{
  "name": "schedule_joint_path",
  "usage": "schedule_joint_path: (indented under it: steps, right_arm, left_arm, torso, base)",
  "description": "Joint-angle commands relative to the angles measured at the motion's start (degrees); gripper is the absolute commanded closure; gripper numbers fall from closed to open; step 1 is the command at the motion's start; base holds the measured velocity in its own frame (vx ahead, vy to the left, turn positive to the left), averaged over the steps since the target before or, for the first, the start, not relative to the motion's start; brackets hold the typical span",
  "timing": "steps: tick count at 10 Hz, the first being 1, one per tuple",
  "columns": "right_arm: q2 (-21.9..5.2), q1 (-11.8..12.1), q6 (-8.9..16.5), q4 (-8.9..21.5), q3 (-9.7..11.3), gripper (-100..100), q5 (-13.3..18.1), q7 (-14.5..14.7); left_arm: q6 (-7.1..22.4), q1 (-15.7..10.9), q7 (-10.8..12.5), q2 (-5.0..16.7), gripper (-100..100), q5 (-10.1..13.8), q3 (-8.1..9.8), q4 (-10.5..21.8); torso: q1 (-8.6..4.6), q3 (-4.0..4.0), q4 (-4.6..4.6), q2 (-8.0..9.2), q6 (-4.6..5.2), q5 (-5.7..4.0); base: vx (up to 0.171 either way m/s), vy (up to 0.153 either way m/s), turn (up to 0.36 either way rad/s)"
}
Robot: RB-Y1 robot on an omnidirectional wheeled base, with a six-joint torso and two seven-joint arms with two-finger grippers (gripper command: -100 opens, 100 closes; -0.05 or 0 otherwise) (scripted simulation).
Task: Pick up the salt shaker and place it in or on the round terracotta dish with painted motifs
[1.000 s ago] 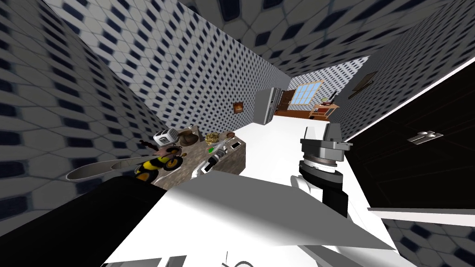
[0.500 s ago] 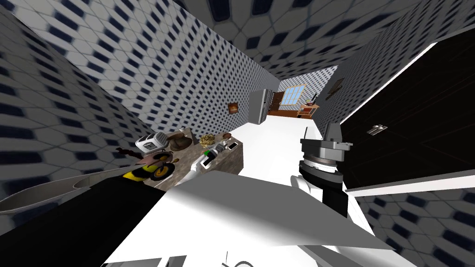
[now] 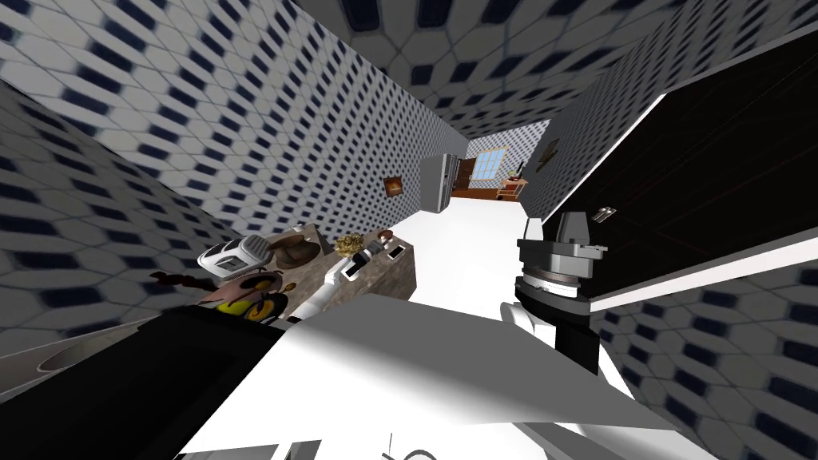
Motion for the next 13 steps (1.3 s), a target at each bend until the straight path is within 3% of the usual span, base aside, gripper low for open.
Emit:
schedule_joint_path:
  steps: [1,3,5,9,10,13]
  right_arm:
    - [0.0,0.0,0.0,0.0,0.0,0,0.0,0.0]
    - [0.0,-0.01,0.0,0.0,0.0,0,0.0,0.0]
    - [0.0,-0.01,0.0,0.0,0.0,0,0.0,0.0]
    - [0.0,0.02,0.0,0.0,0.0,0,0.0,0.0]
    - [0.0,0.02,0.0,0.0,0.0,0,0.0,0.0]
    - [0.0,0.02,0.0,-0.01,-0.01,0,0.0,0.0]
  left_arm:
    - [-0.55,-0.63,2.03,2.01,100,0.18,1.67,0.04]
    - [-0.86,-2.05,3.94,4.4,100,0.64,3.54,0.63]
    - [-0.45,-2.82,4.82,6.35,100,2.14,5.7,3.42]
    - [0.58,-2.86,4.98,7.24,100,4.19,7.72,8.24]
    - [1.25,-2.75,4.99,7.53,100,5.37,8.79,11.19]
    - [1.6,-2.66,4.98,7.65,100,5.97,9.33,12.79]
  torso:
    - [0.0,0.0,0.0,0.0,0.0,0.0]
    - [-0.08,0.05,0.03,0.07,0.02,-0.03]
    - [-0.04,0.04,0.04,0.04,0.03,-0.03]
    - [0.08,-0.26,-0.13,-0.42,-0.1,0.06]
    - [0.08,-0.33,-0.15,-0.55,-0.06,0.06]
    - [0.09,-0.38,-0.19,-0.6,-0.14,0.1]
  base:
    - [-0.044,0.006,-0.157]
    - [-0.053,0.003,-0.198]
    - [-0.027,0.02,-0.249]
    - [0.061,0.014,-0.113]
    - [0.133,0.014,-0.243]
    - [0.08,0.008,-0.055]
